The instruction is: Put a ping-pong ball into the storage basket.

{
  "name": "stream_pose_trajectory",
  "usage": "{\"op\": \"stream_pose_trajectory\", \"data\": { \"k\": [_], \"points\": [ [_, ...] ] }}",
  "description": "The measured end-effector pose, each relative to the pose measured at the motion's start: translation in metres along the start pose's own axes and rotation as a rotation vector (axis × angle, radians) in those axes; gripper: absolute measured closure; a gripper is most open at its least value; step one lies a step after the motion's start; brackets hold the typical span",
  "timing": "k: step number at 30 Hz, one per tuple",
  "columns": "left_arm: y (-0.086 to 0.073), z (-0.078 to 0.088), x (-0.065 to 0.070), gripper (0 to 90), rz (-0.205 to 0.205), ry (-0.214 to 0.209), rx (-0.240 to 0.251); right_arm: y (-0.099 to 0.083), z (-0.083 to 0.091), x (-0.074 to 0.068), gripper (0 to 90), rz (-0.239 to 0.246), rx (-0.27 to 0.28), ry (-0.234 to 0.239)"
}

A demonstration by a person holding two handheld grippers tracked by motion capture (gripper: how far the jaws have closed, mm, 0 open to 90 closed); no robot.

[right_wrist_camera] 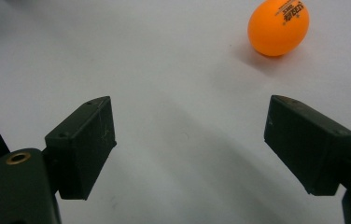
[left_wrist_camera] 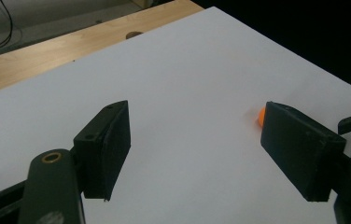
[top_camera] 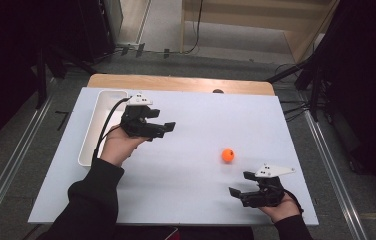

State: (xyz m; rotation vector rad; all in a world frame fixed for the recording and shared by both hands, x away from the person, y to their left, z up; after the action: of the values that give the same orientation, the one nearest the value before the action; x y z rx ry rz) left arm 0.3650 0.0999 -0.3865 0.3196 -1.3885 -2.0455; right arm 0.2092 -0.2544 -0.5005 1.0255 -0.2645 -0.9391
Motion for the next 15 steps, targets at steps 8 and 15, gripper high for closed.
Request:
{"op": "stream_pose_trajectory", "data": {
  "k": [8, 15],
  "points": [
    [-0.002, -0.005, 0.006, 24.6, -0.008, -0.004, 0.01, 0.0, 0.0, 0.0, 14.8, 0.004, 0.002, 0.002],
    [-0.004, -0.011, 0.013, 24.5, -0.026, -0.013, 0.001, 0.0, 0.0, 0.0, 14.9, 0.004, 0.001, 0.002]
  ]
}}
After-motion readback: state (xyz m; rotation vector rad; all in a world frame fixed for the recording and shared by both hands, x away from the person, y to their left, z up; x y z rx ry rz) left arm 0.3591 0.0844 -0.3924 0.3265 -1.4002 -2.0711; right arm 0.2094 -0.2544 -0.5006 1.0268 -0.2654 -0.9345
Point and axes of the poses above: each handheld gripper's, and its own axes: z roughly backward along the jaws, y roughly out of its top, x roughly to its right, the point moved 1 cm from there along -z, roughly forward along the jaws, and after that the axes turned 10 degrees about x, right-handed, at the moved point
